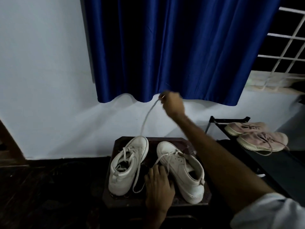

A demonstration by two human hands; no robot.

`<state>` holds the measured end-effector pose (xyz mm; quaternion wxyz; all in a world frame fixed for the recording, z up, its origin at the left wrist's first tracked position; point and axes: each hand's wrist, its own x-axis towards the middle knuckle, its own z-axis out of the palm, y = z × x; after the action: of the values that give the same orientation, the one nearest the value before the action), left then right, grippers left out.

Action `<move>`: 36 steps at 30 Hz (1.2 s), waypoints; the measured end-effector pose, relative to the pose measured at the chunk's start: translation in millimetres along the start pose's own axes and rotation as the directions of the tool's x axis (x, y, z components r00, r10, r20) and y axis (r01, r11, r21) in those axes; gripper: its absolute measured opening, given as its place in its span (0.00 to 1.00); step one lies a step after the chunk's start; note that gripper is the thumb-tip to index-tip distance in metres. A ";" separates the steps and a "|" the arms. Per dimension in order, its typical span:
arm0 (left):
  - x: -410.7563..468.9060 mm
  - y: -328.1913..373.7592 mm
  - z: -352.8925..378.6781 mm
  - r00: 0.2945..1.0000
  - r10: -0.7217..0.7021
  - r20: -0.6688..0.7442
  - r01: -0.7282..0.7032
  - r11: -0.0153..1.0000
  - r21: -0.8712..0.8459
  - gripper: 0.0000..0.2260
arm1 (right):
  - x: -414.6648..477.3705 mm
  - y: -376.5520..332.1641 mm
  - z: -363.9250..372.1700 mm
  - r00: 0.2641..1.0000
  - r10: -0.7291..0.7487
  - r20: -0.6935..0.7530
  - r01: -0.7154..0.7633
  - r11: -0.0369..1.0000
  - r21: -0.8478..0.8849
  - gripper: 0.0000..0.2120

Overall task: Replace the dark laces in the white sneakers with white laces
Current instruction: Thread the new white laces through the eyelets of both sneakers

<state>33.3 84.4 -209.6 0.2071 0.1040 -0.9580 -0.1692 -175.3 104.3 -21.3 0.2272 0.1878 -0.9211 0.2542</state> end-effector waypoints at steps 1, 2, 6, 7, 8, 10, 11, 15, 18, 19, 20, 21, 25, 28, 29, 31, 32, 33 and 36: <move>-7.3 -0.2 1.0 0.997 0.022 -0.078 -0.020 0.999 0.032 0.18 | 10.3 7.5 -20.6 0.993 0.048 -0.108 -0.040 0.996 0.075 0.11; -6.3 -8.1 1.9 0.995 0.024 -0.095 -0.015 0.996 0.091 0.17 | 18.4 13.3 -42.0 0.972 0.099 -0.215 -0.067 0.986 0.154 0.08; -7.9 7.0 -0.3 0.993 0.033 0.114 -0.036 0.999 0.027 0.17 | 25.1 18.7 -102.7 0.913 0.138 -0.384 0.011 0.932 0.361 0.04; -4.5 1.3 1.7 0.996 0.041 0.078 -0.042 0.999 0.013 0.16 | 20.7 17.0 -109.0 0.923 0.111 -0.368 0.037 0.928 0.372 0.03; -4.5 -4.3 2.4 0.999 0.029 0.038 -0.029 1.000 -0.011 0.14 | 14.5 15.5 -110.1 0.938 0.085 -0.336 0.051 0.926 0.374 0.03; -6.9 -2.7 -6.8 0.999 -0.004 -0.050 -0.005 0.982 -0.188 0.10 | -4.3 12.0 -106.7 0.973 0.035 -0.226 0.057 0.919 0.389 0.04; -7.0 -1.5 -11.8 0.990 -0.047 -0.134 -0.001 0.942 -0.336 0.08 | -17.2 9.7 -103.0 0.990 0.000 -0.144 0.058 0.917 0.395 0.04; 10.4 1.2 -57.6 0.900 -0.160 -0.404 -0.118 0.805 -0.582 0.05 | -69.5 5.5 -85.2 0.971 -0.168 0.171 0.106 0.941 0.323 0.03; 54.5 9.2 -85.6 0.923 -0.140 -0.358 -0.151 0.724 -0.673 0.09 | -96.2 9.8 -72.6 0.946 -0.225 0.233 0.145 0.937 0.318 0.04; 70.3 11.4 -88.9 0.966 -0.118 -0.232 -0.103 0.645 -0.757 0.10 | -102.2 11.3 -70.1 0.943 -0.234 0.236 0.150 0.933 0.327 0.04; 82.7 13.6 -89.5 0.995 -0.060 -0.078 -0.033 0.542 -0.840 0.11 | -106.9 13.4 -69.2 0.945 -0.228 0.236 0.141 0.932 0.335 0.03; 91.7 15.2 -87.9 0.999 0.002 0.037 0.032 0.468 -0.883 0.12 | -111.0 15.4 -68.5 0.949 -0.212 0.233 0.126 0.933 0.337 0.02; 101.7 17.5 -77.7 0.991 -0.002 0.134 0.122 0.436 -0.892 0.11 | -121.0 27.4 -62.8 0.965 -0.161 0.206 0.094 0.949 0.301 0.05; 100.6 14.6 -63.7 0.985 -0.118 0.126 0.169 0.507 -0.845 0.08 | -133.8 47.0 -54.2 0.967 -0.055 0.247 0.008 0.982 0.187 0.13; 98.5 14.1 -58.2 0.984 -0.126 0.122 0.171 0.526 -0.833 0.08 | -138.1 56.6 -51.3 0.947 -0.031 0.320 0.011 0.998 0.063 0.14; 91.5 14.8 -46.9 0.984 -0.128 0.124 0.174 0.538 -0.825 0.06 | -148.9 74.0 -44.7 0.854 0.029 0.519 0.030 0.994 -0.105 0.18; 88.2 16.2 -42.4 0.981 -0.131 0.141 0.190 0.540 -0.820 0.06 | -153.2 80.6 -41.9 0.814 0.057 0.578 0.005 0.994 -0.106 0.18; 86.1 18.9 -38.9 0.977 -0.138 0.161 0.211 0.553 -0.806 0.05 | -156.6 86.5 -40.1 0.804 0.069 0.591 -0.024 0.996 -0.084 0.16; 86.7 28.5 -29.5 0.980 -0.099 0.171 0.193 0.669 -0.717 0.02 | -160.8 98.5 -36.1 0.869 0.041 0.493 -0.028 0.999 -0.034 0.11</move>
<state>-35.0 79.1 -142.4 0.1603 0.0791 -0.8098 -0.5588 -76.3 240.2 -114.0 -0.0179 0.2269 -0.9551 0.1898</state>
